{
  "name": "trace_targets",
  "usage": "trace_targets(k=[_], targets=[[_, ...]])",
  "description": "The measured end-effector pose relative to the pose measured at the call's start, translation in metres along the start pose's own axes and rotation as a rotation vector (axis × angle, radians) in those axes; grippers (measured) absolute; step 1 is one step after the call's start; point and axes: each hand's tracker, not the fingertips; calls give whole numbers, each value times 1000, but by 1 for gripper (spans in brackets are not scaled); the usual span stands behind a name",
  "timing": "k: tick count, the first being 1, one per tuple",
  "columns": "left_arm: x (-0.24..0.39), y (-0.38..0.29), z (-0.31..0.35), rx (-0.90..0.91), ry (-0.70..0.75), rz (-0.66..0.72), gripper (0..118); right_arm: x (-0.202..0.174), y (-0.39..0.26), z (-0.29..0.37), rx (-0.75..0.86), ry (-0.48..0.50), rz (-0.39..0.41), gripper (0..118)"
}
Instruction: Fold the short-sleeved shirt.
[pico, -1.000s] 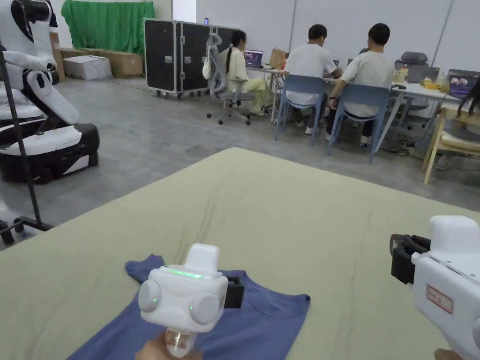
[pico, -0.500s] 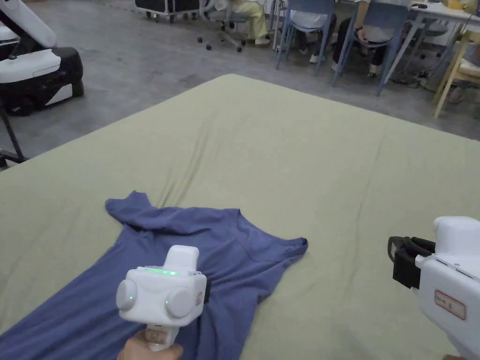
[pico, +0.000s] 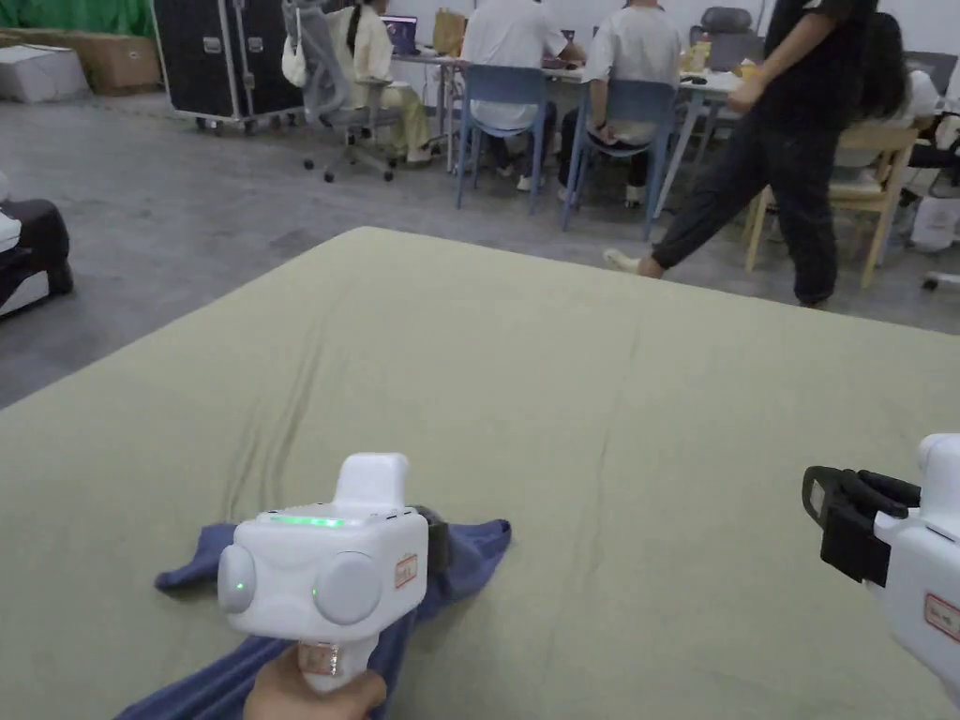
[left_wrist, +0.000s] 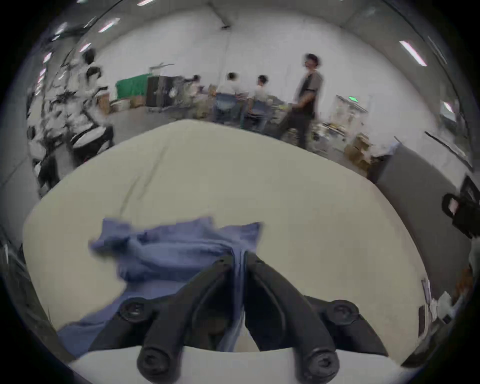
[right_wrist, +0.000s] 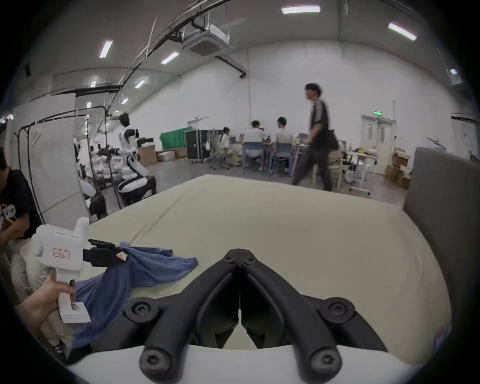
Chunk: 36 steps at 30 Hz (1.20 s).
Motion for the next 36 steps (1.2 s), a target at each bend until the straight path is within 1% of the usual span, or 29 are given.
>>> trace_targets(k=[3,6,8,12,15,17,18,20,23,26,27,28,29,30,31,32,34,36], targets=[[87,10,1,-16,-168,-125,6,35,0,48,35,-67,-31,3],[184,2,-2,-54,-361,-235,6,71,-3,96,57,-165,-36,3],[249,-12,-1,-94,-486,-319,6,91,-6,129,69,-236,-43,3],[366,-61,12,-204,-750,-509,6,139,-20,192,85,-374,-88,3],[427,-108,24,-286,-858,-679,6,170,-33,227,77,-481,-106,3],[456,-143,27,-359,-898,-771,6,185,-44,240,65,-514,-127,3],[468,-163,26,-394,-896,-820,6,193,-52,246,59,-525,-146,3],[484,-194,21,-446,-876,-893,6,207,-67,250,40,-536,-181,3],[492,-226,1,-553,-824,-894,6,216,-88,250,14,-542,-222,3],[489,-240,-14,-570,-783,-894,6,219,-104,247,-10,-531,-248,3],[487,-240,-17,-567,-792,-867,9,219,-109,245,-20,-529,-257,3],[485,-236,-19,-583,-811,-814,18,223,-114,242,-25,-522,-265,3],[483,-231,-25,-618,-816,-765,45,223,-117,241,-28,-517,-270,3],[479,-225,-28,-645,-830,-705,60,222,-118,240,-31,-515,-278,3],[475,-220,-28,-663,-841,-658,64,221,-118,240,-34,-509,-285,3],[470,-213,-24,-655,-832,-648,64,217,-111,239,-36,-503,-288,3],[446,-190,-9,-582,-829,-658,65,211,-110,243,-38,-492,-276,3],[405,-164,9,-511,-816,-622,66,213,-110,246,-39,-494,-254,3]])
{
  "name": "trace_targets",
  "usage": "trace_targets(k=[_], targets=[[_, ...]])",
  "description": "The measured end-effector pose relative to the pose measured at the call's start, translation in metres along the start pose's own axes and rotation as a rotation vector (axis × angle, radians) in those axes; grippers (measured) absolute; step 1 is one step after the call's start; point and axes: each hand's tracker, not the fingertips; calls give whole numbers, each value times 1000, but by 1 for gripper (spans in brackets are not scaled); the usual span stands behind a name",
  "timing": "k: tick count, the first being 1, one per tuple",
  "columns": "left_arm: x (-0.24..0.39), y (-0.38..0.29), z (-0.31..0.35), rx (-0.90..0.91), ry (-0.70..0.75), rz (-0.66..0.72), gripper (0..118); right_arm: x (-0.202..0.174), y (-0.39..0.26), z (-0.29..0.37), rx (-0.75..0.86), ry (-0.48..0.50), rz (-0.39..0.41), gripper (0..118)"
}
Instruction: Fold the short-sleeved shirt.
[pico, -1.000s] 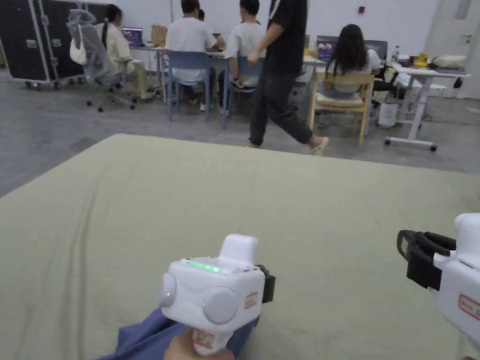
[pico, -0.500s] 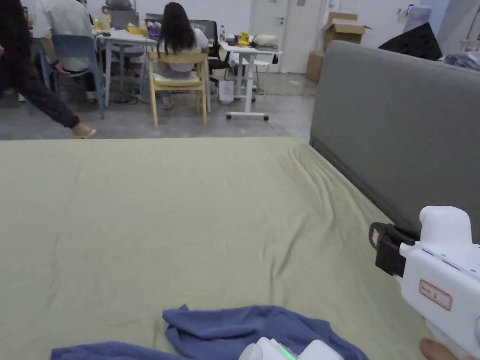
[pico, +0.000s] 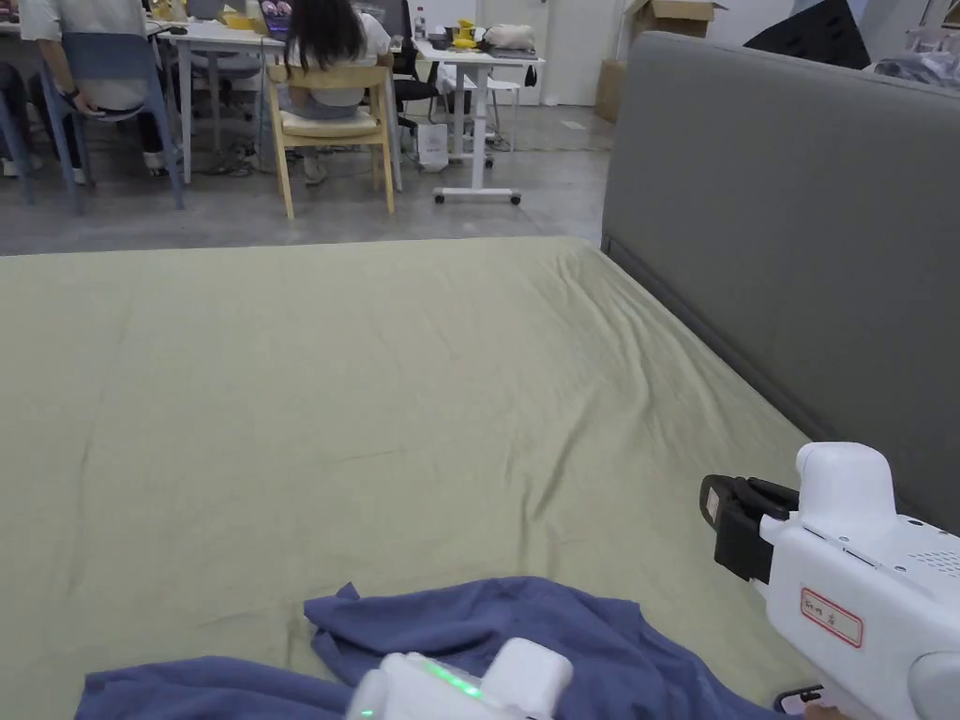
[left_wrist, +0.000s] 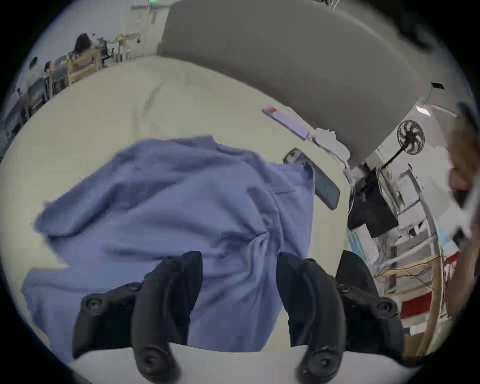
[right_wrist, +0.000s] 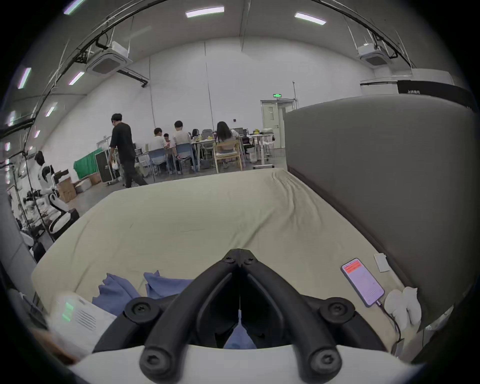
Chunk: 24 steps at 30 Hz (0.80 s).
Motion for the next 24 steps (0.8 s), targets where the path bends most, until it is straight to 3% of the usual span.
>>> trace_targets(k=[4,5,6,8,11,15,16,17,18,19,24], targets=[[-39,-50,123,202,123,151,65,-9,-5,15,-2,15,-6,3],[-45,-66,156,277,170,191,40,-12,-9,17,-4,20,-10,3],[-50,-84,186,371,249,259,0,-15,-14,18,-8,23,-10,3],[-58,-115,230,483,401,389,0,-25,-25,20,-19,27,-6,3],[-65,-146,266,505,563,444,0,-37,-37,16,-55,43,6,3],[-97,-140,265,481,598,479,0,-39,-50,6,-93,69,-5,3],[-108,-133,259,465,599,475,2,-43,-49,8,-98,68,5,3],[-125,-118,245,433,614,479,34,-44,-49,7,-103,68,11,3],[-139,-109,235,395,624,488,76,-44,-50,6,-109,67,15,3],[-158,-99,219,357,626,486,91,-43,-50,5,-112,69,15,3],[-242,-68,129,105,573,613,91,-42,-57,-4,-147,48,25,3]])
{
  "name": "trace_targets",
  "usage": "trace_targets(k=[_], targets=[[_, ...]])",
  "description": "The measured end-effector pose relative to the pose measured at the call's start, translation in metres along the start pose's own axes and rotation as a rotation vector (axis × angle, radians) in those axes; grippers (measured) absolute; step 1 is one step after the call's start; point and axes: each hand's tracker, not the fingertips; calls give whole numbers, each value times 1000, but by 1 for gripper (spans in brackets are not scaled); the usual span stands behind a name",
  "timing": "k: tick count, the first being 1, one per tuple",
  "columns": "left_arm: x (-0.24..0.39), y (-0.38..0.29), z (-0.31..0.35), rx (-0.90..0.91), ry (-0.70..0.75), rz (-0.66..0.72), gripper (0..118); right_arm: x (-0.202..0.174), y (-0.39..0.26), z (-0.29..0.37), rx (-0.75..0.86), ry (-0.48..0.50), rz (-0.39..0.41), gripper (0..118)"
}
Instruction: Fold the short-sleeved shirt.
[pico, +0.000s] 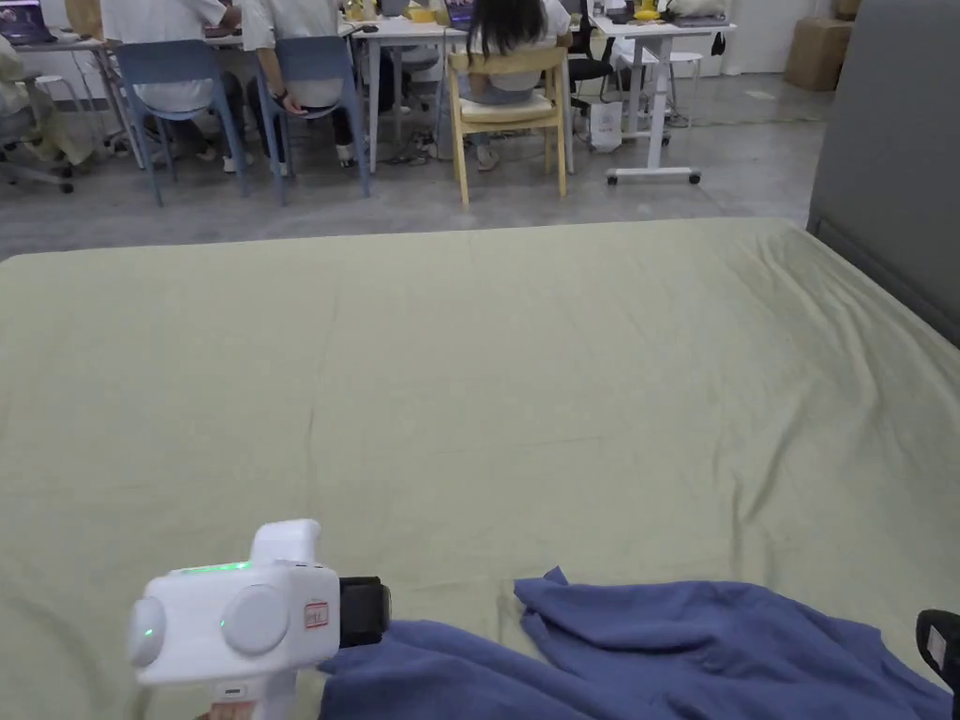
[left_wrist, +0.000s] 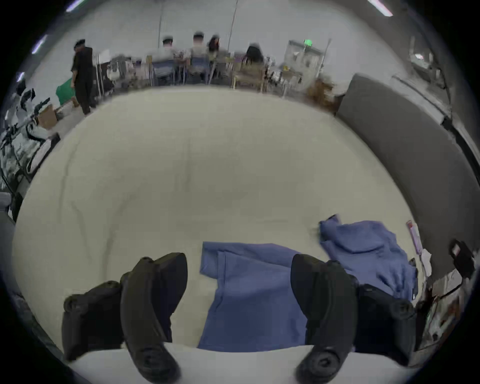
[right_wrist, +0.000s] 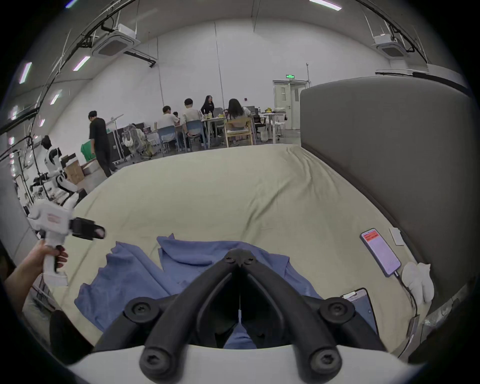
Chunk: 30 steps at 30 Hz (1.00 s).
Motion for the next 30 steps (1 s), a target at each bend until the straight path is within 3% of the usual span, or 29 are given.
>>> trace_targets(k=[5,7,8,9,10,11,14,16,17,18,19,20,24,26,29,30], targets=[[1,-1,-80,-155,8,-51,91,12,-14,-18,-70,-39,-5,3],[8,-9,-76,-61,32,-130,90,15,-20,-27,-95,-46,-16,3],[10,-12,-70,-34,39,-154,79,21,-27,-30,-102,-47,-24,3],[10,-14,-66,-25,14,-163,57,23,-31,-33,-110,-48,-33,3],[11,-13,-64,-35,-42,-153,19,24,-34,-36,-116,-49,-40,3],[13,-14,-63,-57,-101,-106,9,26,-38,-39,-128,-52,-57,3],[30,-20,-35,-29,-41,-197,9,30,-40,-32,-150,-61,-97,3],[27,-20,-13,19,-93,-155,9,37,-38,-21,-147,-81,-99,3],[28,-21,8,52,-128,-113,9,44,-36,-14,-152,-140,-91,9],[24,-21,22,87,-154,-65,9,51,-36,-11,-174,-199,-97,39],[21,-22,34,110,-172,-43,9,59,-37,-11,-221,-261,-106,89],[19,-24,45,134,-168,-35,9,72,-44,-20,-327,-269,-129,118],[14,-28,71,168,-162,-25,9,95,-72,-48,-475,-191,-245,117],[18,-31,69,166,-157,-27,9,96,-85,-73,-555,-220,-235,115],[22,-31,59,142,-134,-42,9,111,-113,-107,-676,-214,-318,108],[23,-32,57,140,-133,-41,9,108,-105,-98,-618,-228,-287,95]])
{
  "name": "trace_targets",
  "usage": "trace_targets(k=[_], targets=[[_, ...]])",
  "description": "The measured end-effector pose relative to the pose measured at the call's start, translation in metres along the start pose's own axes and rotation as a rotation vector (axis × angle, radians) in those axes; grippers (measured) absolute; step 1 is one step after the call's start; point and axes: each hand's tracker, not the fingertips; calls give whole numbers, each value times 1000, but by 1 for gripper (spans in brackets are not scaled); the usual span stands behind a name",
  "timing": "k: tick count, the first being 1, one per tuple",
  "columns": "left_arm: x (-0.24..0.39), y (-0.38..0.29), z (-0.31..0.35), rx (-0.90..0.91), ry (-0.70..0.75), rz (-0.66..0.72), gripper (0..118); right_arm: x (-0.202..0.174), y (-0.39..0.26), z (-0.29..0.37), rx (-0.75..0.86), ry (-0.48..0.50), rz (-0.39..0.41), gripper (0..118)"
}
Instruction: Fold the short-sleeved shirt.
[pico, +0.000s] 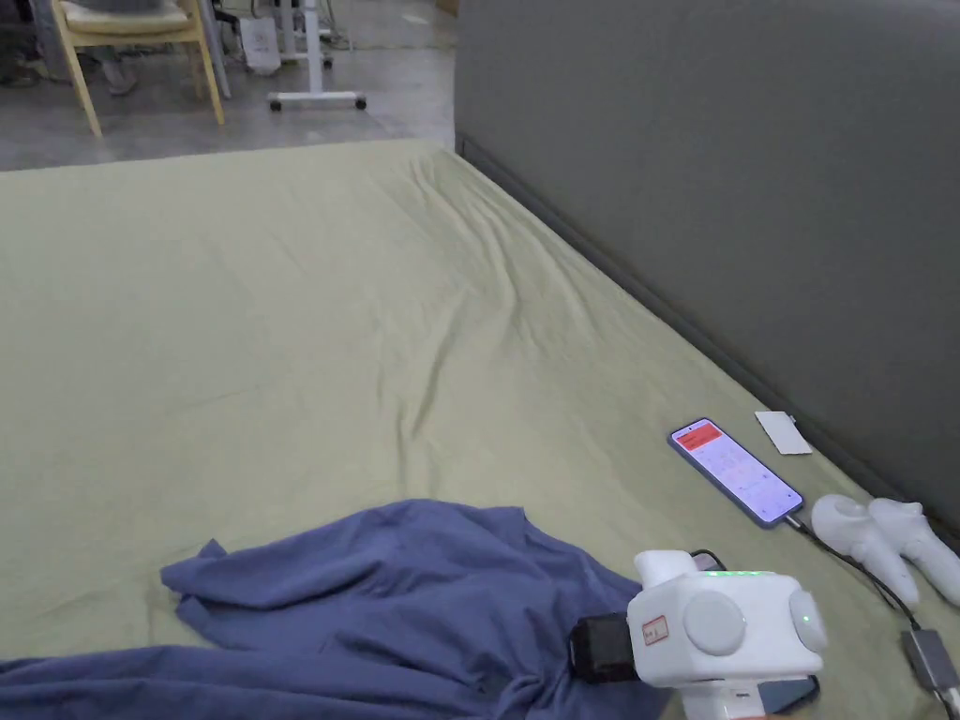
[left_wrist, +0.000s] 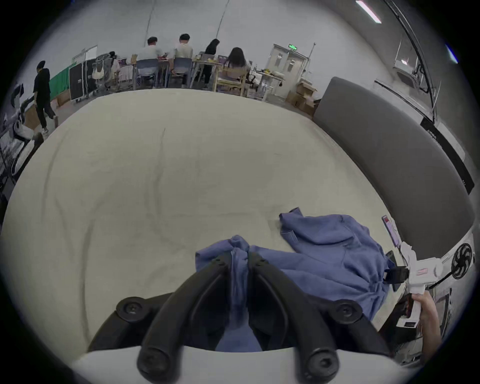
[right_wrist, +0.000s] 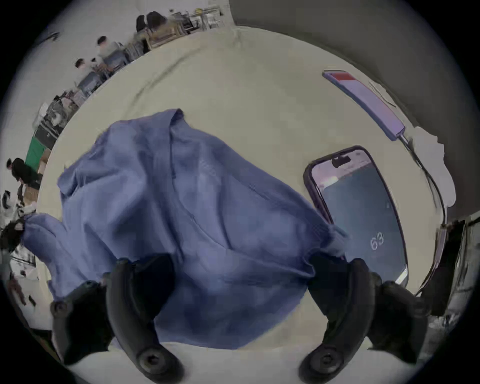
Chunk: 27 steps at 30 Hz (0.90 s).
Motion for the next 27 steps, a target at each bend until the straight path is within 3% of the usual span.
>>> trace_targets(k=[2,3,4,5,6,9,12,16,20,27], targets=[[-1,-1,-5,-3,-3,9,9,-6,-1,20,36,-5,79,61],[-2,-4,-8,2,-4,18,9,-7,-2,28,82,-43,118,61],[-4,-3,-9,13,-12,42,9,-4,-2,31,97,-19,96,15],[-5,-3,-8,34,-33,78,9,1,-1,33,66,115,-12,7],[-7,-2,-3,66,-60,109,9,3,-1,35,65,166,-23,7],[-10,4,22,157,-104,153,9,-11,0,61,202,122,73,7],[1,28,72,272,-146,133,9,-26,11,119,364,259,48,7],[-1,81,156,481,-152,77,9,-64,47,201,587,361,107,7],[-12,146,231,626,-74,-9,9,-105,102,271,718,483,145,7],[-43,272,296,713,120,-10,9,-167,235,342,864,507,180,7]])
